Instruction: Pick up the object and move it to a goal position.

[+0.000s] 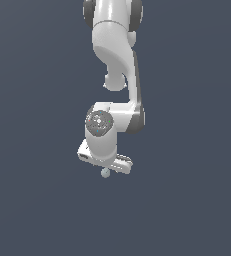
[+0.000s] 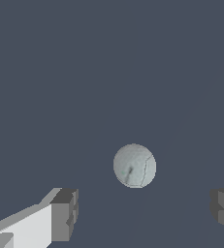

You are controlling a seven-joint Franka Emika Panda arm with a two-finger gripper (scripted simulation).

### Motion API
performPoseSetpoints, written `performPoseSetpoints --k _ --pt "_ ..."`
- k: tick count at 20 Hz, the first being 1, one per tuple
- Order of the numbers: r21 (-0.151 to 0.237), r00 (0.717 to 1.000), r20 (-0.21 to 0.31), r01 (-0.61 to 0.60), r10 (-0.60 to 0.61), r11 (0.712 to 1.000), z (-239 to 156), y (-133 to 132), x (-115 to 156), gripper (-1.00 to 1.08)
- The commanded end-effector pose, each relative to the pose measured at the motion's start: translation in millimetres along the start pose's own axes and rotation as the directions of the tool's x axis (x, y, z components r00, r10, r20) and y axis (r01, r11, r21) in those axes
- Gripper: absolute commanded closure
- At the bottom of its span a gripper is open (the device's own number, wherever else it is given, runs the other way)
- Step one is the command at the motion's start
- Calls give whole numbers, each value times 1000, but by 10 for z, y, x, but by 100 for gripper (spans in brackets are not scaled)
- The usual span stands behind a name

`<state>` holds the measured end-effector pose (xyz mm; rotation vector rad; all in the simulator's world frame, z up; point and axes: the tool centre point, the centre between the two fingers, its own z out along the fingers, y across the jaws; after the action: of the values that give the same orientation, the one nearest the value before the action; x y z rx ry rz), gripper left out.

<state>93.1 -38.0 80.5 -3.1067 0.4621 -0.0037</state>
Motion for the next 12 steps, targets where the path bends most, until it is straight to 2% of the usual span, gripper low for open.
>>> performPoseSetpoints --k 1,12 --pt "-1 1000 1 -15 15 1000 59 18 33 -92" --pt "-1 1000 3 -21 21 1000 233 28 38 -92"
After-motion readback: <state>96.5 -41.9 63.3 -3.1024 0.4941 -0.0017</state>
